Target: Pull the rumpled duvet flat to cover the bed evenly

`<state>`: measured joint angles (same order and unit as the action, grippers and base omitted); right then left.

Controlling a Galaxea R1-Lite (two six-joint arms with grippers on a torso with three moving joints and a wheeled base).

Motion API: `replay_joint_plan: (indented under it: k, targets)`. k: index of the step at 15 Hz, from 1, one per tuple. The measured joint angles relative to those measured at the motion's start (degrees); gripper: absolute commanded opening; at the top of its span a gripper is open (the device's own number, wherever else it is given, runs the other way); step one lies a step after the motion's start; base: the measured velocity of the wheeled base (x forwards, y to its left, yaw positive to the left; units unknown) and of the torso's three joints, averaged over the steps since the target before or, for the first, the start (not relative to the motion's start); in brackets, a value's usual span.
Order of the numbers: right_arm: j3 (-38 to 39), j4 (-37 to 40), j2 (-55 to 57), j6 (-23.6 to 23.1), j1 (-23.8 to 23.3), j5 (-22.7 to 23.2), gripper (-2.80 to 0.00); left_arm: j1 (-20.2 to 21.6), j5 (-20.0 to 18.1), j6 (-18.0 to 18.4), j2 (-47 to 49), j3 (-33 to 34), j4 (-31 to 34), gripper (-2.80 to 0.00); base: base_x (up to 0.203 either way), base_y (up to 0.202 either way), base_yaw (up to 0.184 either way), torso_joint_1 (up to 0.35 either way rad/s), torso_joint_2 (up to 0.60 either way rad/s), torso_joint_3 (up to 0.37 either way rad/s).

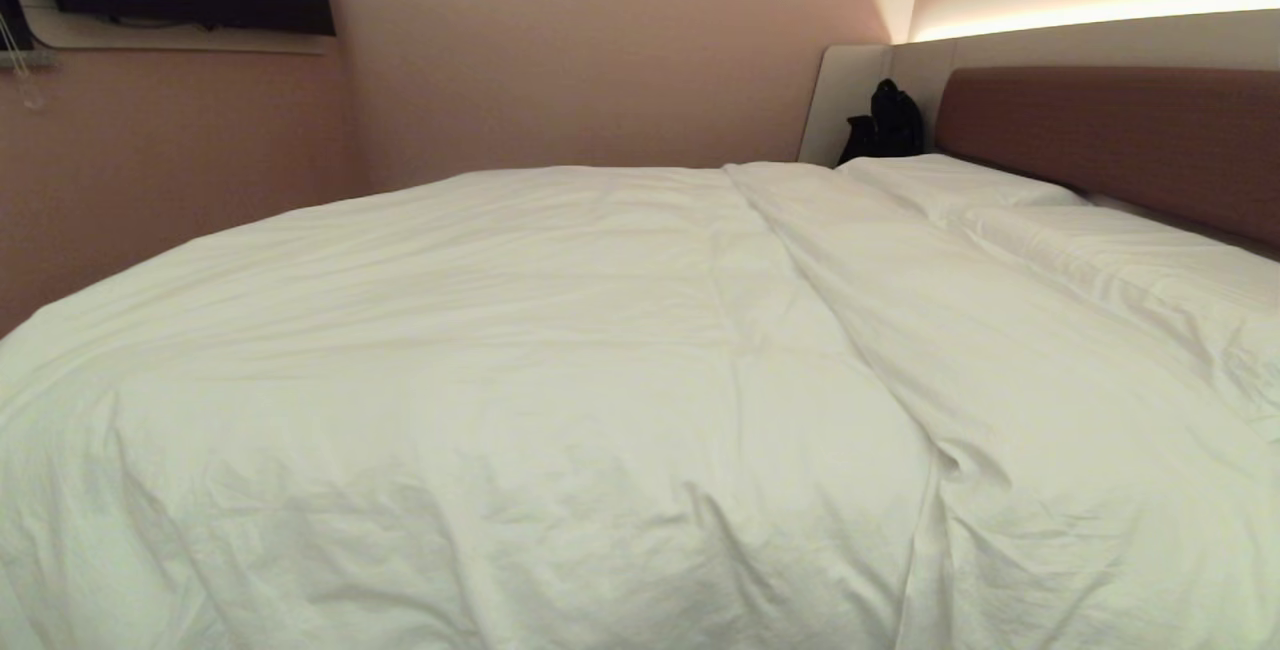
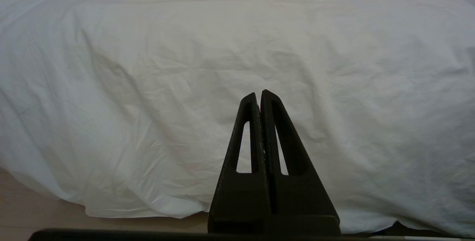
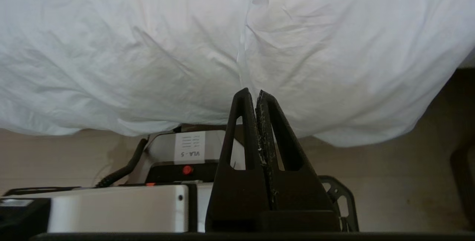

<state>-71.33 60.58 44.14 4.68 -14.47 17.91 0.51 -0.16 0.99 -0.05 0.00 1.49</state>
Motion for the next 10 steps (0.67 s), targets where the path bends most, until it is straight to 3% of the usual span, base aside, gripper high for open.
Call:
replay_joint_plan:
  k: [6, 10]
  targets:
    - [5.8, -9.6, -7.5, -3.0, 2.1, 0.1, -2.80, 0.0, 0.0, 0.0, 0.0, 0.0, 0.0, -2.80, 0.000, 0.000, 0.000, 0.000, 0.00, 0.000]
    - [9.2, -13.6, -14.2, -3.3, 6.1, -0.1, -2.80, 0.0, 0.0, 0.0, 0.0, 0.0, 0.0, -2.80, 0.000, 0.000, 0.000, 0.000, 0.00, 0.000]
